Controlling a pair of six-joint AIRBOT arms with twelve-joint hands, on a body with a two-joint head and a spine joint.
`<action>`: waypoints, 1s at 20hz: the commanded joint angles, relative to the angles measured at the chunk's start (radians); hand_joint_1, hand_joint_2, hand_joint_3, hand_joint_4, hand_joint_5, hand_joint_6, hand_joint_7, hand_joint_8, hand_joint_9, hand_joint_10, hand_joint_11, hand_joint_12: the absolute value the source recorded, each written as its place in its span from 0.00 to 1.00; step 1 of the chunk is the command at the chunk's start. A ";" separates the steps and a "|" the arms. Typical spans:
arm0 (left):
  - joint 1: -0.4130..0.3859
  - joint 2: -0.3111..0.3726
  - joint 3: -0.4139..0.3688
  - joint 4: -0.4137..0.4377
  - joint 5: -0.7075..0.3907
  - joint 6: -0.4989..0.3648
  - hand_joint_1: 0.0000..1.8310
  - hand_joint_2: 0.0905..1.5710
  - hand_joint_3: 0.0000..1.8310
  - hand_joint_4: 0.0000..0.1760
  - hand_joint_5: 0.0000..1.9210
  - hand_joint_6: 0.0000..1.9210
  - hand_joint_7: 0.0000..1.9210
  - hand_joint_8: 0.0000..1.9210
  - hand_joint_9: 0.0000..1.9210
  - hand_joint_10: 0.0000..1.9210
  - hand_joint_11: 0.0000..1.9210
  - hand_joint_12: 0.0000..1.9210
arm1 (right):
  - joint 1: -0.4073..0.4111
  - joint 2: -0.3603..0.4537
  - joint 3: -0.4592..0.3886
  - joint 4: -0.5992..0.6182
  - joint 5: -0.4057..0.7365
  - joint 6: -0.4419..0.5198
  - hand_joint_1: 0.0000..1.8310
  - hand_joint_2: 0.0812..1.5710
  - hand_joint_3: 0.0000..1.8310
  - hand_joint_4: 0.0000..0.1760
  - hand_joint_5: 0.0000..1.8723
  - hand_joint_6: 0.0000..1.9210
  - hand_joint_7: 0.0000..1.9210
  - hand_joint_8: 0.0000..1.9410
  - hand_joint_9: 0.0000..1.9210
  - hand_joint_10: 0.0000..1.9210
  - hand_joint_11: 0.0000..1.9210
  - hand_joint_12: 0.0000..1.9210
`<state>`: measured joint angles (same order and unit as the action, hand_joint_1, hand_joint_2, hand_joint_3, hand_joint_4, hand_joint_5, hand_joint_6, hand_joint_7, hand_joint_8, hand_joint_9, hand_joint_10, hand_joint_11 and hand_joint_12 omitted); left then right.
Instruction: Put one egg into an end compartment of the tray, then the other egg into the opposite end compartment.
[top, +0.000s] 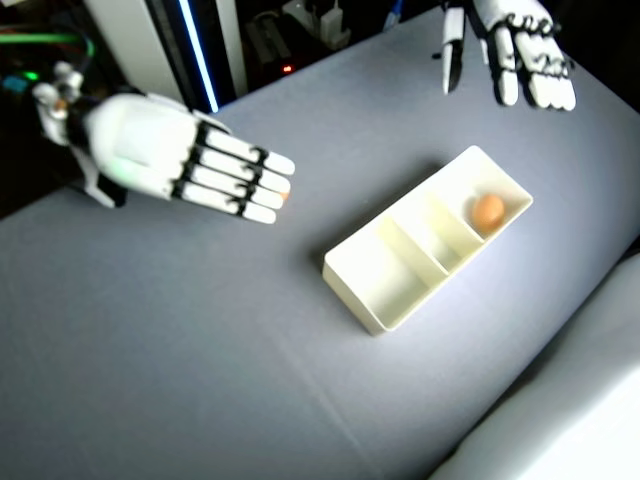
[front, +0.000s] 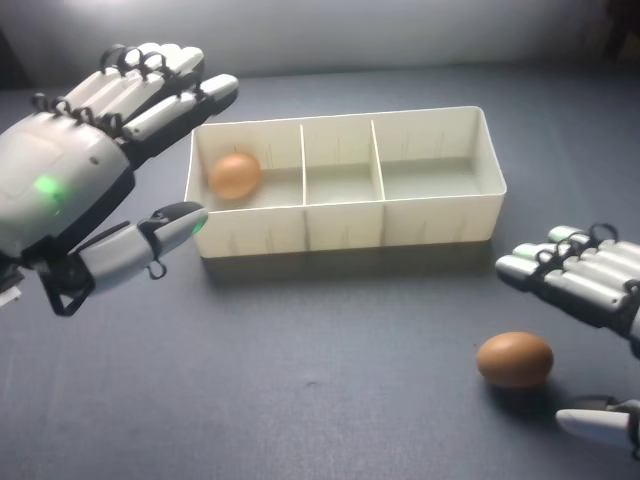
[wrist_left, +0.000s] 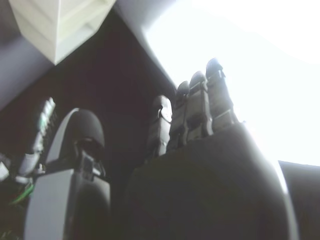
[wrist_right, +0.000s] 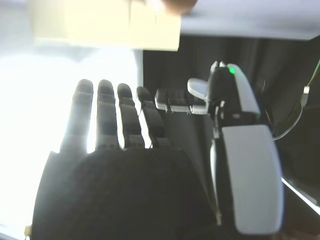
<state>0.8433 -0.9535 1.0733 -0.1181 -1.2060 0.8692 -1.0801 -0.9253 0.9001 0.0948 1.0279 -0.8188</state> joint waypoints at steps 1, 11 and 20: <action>0.002 0.014 -0.003 -0.018 -0.152 -0.002 0.37 0.89 0.00 0.22 0.08 0.02 0.00 0.00 0.00 0.00 0.00 0.00 | 0.019 -0.010 0.009 -0.010 0.067 0.008 0.38 0.74 0.00 0.00 0.01 0.01 0.02 0.00 0.01 0.09 0.00 0.27; 0.053 0.031 -0.031 -0.018 -0.235 -0.011 0.33 0.90 0.00 0.00 0.10 0.01 0.00 0.00 0.00 0.00 0.00 0.00 | 0.103 -0.111 0.090 -0.039 -0.091 0.008 0.66 0.76 0.00 0.00 0.38 0.64 0.46 0.68 0.48 0.67 0.45 0.85; 0.095 0.040 -0.043 -0.028 -0.248 -0.011 0.33 0.91 0.00 0.00 0.10 0.00 0.00 0.00 0.00 0.00 0.00 0.00 | 0.288 -0.022 0.081 -0.119 0.022 0.007 0.65 0.80 0.00 0.00 0.30 0.74 0.44 0.76 0.57 0.72 0.58 0.86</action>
<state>0.9451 -0.9195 1.0313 -0.1413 -1.3289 0.8616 -0.7971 -0.9497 0.9829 -0.0299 0.9203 -0.8154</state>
